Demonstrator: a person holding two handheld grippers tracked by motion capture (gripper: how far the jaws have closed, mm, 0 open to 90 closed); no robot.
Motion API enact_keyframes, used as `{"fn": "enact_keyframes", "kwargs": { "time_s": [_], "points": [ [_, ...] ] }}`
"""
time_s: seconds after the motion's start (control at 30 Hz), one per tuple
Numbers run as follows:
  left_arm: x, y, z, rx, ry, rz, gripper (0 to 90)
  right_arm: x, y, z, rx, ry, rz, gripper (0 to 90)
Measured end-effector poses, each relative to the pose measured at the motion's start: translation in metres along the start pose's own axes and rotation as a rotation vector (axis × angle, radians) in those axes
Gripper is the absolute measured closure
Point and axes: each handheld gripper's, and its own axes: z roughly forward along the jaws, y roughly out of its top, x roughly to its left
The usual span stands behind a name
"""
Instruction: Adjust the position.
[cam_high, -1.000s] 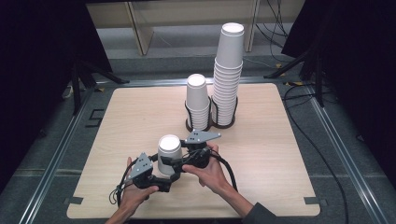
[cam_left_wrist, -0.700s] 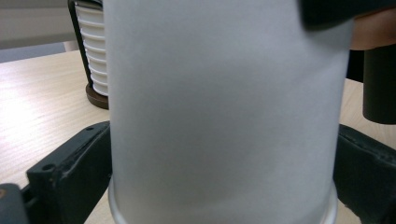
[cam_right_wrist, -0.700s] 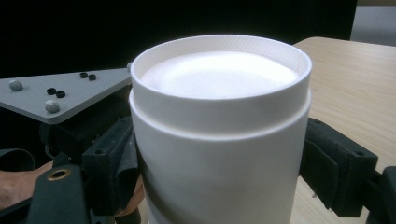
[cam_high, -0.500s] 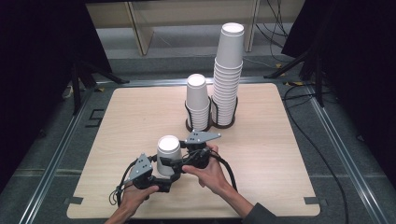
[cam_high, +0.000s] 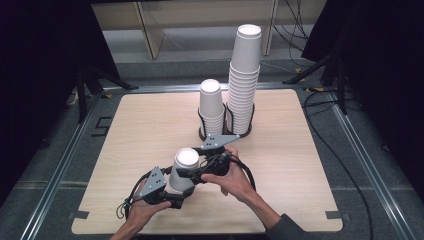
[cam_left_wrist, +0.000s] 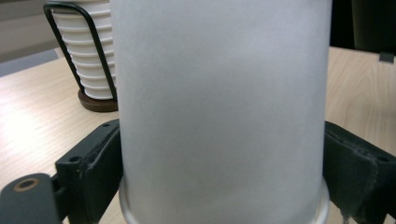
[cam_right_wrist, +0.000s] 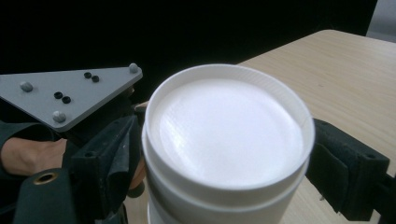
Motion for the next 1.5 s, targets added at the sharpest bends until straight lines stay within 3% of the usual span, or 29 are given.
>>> {"fn": "enact_keyframes", "kwargs": {
  "time_s": [0.03,0.23,0.33,0.43,0.5,0.57,0.67,0.77,0.8,1.0,1.13,1.27,1.3,1.37,1.43,1.5],
  "points": [
    [0.0,0.001,-0.002,0.02,0.01,0.034,9.7,0.0,0.001,-0.002,0.006,-0.002,0.0,16.0],
    [-0.001,0.002,-0.005,0.076,0.01,0.093,10.1,-0.001,0.005,-0.013,0.106,0.05,0.0,16.0],
    [-0.003,0.002,-0.005,0.108,0.007,0.127,10.3,-0.001,0.004,-0.013,0.149,0.054,-0.047,15.9],
    [-0.005,0.002,-0.005,0.143,-0.012,0.173,10.3,-0.001,0.003,-0.013,0.186,0.069,-0.055,15.8],
    [-0.006,0.002,-0.006,0.16,-0.015,0.185,10.4,0.001,0.001,-0.013,0.206,0.075,-0.03,15.8],
    [-0.007,0.002,-0.005,0.173,-0.033,0.193,10.4,0.0,0.0,-0.011,0.209,0.084,-0.062,15.7],
    [-0.009,0.002,-0.005,0.194,-0.035,0.205,10.5,0.0,-0.002,-0.01,0.233,0.089,-0.062,15.6],
    [-0.01,0.002,-0.004,0.21,-0.046,0.232,10.6,0.001,-0.005,-0.009,0.263,0.09,-0.031,15.7],
    [-0.011,0.001,-0.004,0.215,-0.043,0.238,10.6,0.0,-0.006,-0.007,0.258,0.095,-0.056,15.7],
    [-0.014,0.001,-0.004,0.239,-0.064,0.276,10.6,-0.001,-0.011,-0.003,0.291,0.104,-0.061,20.3],
    [-0.013,-0.001,-0.002,0.216,-0.059,0.256,7.4,-0.001,-0.011,-0.003,0.29,0.107,-0.076,21.4],
    [-0.011,-0.003,-0.003,0.124,-0.057,0.184,3.6,-0.001,-0.006,-0.008,0.271,0.105,-0.061,22.2],
    [-0.01,-0.003,-0.003,0.103,-0.062,0.173,3.3,-0.002,-0.005,-0.011,0.262,0.11,-0.035,22.3],
    [-0.008,-0.001,-0.005,0.036,-0.067,0.138,3.1,-0.006,-0.003,-0.016,0.219,0.115,-0.04,22.4],
    [-0.007,0.0,-0.006,0.003,-0.066,0.109,2.8,-0.006,0.0,-0.022,0.203,0.124,0.01,22.5],
    [-0.006,0.0,-0.007,-0.025,-0.069,0.089,3.4,-0.009,0.001,-0.025,0.178,0.131,0.005,22.5]
  ]
}}
